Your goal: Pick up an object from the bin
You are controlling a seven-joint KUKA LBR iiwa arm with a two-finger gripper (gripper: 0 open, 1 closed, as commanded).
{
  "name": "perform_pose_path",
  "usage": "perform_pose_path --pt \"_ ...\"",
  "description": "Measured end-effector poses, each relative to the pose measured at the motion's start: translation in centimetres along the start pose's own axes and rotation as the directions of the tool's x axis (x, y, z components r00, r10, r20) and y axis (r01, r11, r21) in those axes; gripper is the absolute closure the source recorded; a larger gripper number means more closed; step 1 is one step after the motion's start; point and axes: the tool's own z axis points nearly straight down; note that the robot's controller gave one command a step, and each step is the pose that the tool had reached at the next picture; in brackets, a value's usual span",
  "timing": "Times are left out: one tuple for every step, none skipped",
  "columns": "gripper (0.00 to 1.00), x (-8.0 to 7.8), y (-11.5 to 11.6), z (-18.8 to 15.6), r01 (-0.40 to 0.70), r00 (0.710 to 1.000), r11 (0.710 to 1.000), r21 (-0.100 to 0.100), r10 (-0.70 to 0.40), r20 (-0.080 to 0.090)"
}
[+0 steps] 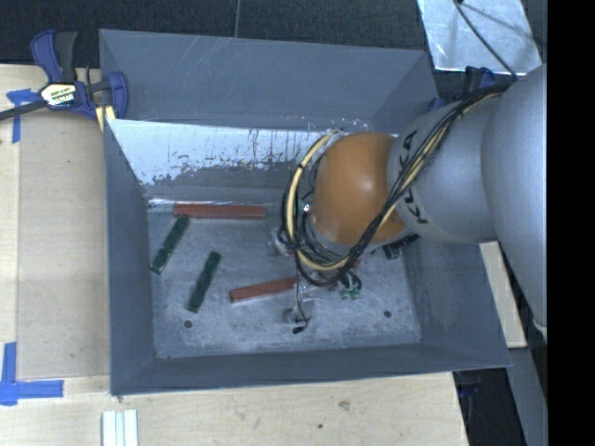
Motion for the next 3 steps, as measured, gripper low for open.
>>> perform_pose_path --pt "0.0 0.9 0.9 -0.3 -0.035 0.999 0.999 -0.001 0.035 0.0" --pt "1.0 0.8 0.9 -0.4 -0.036 0.999 0.999 -0.001 0.036 0.003" --pt "1.0 -2.5 0.8 -15.7 0.108 0.994 0.994 0.002 -0.108 0.015"
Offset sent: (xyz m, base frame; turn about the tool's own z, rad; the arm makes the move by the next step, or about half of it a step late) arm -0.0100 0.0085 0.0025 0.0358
